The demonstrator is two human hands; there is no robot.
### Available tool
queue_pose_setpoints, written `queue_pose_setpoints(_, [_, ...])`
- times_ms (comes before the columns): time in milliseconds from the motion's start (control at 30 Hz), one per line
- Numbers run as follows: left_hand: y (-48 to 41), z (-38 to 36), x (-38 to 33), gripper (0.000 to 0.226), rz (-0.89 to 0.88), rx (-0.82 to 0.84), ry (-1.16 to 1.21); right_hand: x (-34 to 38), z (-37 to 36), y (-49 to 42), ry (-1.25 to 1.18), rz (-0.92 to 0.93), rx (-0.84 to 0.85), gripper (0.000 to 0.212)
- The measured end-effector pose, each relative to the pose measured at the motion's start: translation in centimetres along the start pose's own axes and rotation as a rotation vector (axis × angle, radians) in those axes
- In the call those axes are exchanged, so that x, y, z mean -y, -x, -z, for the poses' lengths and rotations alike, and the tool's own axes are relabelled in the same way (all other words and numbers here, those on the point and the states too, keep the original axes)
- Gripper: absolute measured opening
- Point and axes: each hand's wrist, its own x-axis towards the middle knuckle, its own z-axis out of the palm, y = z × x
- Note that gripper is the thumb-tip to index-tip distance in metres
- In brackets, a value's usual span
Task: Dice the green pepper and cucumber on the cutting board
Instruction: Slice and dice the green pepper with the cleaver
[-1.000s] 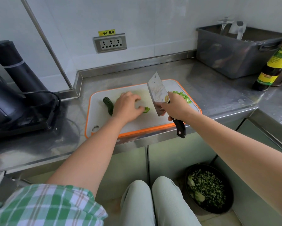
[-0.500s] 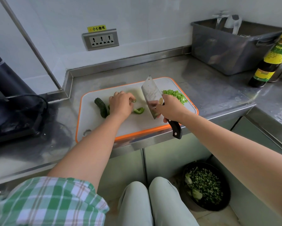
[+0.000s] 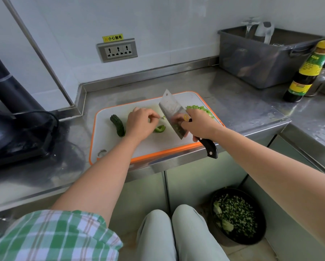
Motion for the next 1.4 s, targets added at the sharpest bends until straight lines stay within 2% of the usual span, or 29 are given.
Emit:
queue_pose_setpoints(67, [0.9, 0.6, 0.3, 0.015, -0.064, 0.032, -0.069, 0.4, -0.2, 0.1, 0.045, 0.013, 0.056, 0.026])
queue_pose_setpoints(133, [1.5, 0.7, 0.2, 0.021, -0.103, 0.089, -0.143, 0.6, -0.5, -0.1, 0.081, -0.015, 0.098, 0.01])
queue_pose_setpoints(200, [1.8, 0.5, 0.1, 0.028, -0.117, 0.129, -0.189, 0.5, -0.4, -0.2, 0.098, -0.058, 0.074, 0.01])
queue_pose_setpoints(400, [2.2, 0.0, -0.5, 0.021, -0.138, 0.058, -0.157, -0.5, 0.6, -0.1, 0.11, -0.094, -0.041, 0.004])
queue_pose_setpoints(500, [2.8, -0.2, -0.5, 0.022, -0.14, 0.014, -0.161, 0.0, 0.1, 0.4, 0.135, -0.036, 0.024, 0.02])
queue_pose_setpoints(600, [3.0, -0.2, -0.6, 0.02, -0.121, -0.006, -0.166, 0.3, -0.5, 0.6, 0.188, -0.036, 0.021, 0.006])
queue_pose_setpoints(733, [3.2, -0.3, -0.8, 0.023, -0.093, -0.027, -0.183, 0.7, -0.3, 0.8, 0.12, -0.03, -0.001, 0.003])
queue_pose_setpoints(833, [3.2, -0.4, -0.7, 0.021, -0.077, -0.026, -0.189, 0.6, -0.1, 0.9, 0.157, -0.046, 0.027, 0.011])
queue_pose_setpoints(933, [3.1, -0.4, -0.7, 0.024, -0.059, -0.024, -0.175, -0.1, 0.0, 0.9, 0.155, -0.041, -0.061, 0.006])
queue_pose_setpoints(1000, [3.0, 0.0, -1.2, 0.02, -0.012, -0.083, -0.018, -0.3, 0.1, 0.9, 0.097, -0.001, -0.119, 0.007])
queue_pose_setpoints(1100, [2.2, 0.9, -3.0, 0.019, 0.239, -0.149, 0.378, 0.0, 0.4, 1.0, -0.067, 0.028, -0.157, 0.011])
queue_pose_setpoints(1200, [0.9, 1.2, -5.1, 0.019, 0.564, -0.053, 0.923, 0.5, 0.8, 1.4, -0.351, -0.021, -0.1, 0.013])
queue_pose_setpoints(1267, [0.5, 1.4, -6.5, 0.02, 0.703, 0.023, 1.276, 0.5, 0.9, 1.6, -0.449, -0.069, -0.047, 0.019])
queue_pose_setpoints(1333, [0.1, 1.6, -7.2, 0.019, 0.778, 0.043, 1.458, 0.5, 0.9, 1.7, -0.498, -0.109, -0.014, 0.019])
queue_pose_setpoints(1400, [-0.3, 1.5, -7.2, 0.016, 0.836, 0.013, 1.504, 0.5, 1.0, 1.6, -0.529, -0.121, 0.003, 0.017])
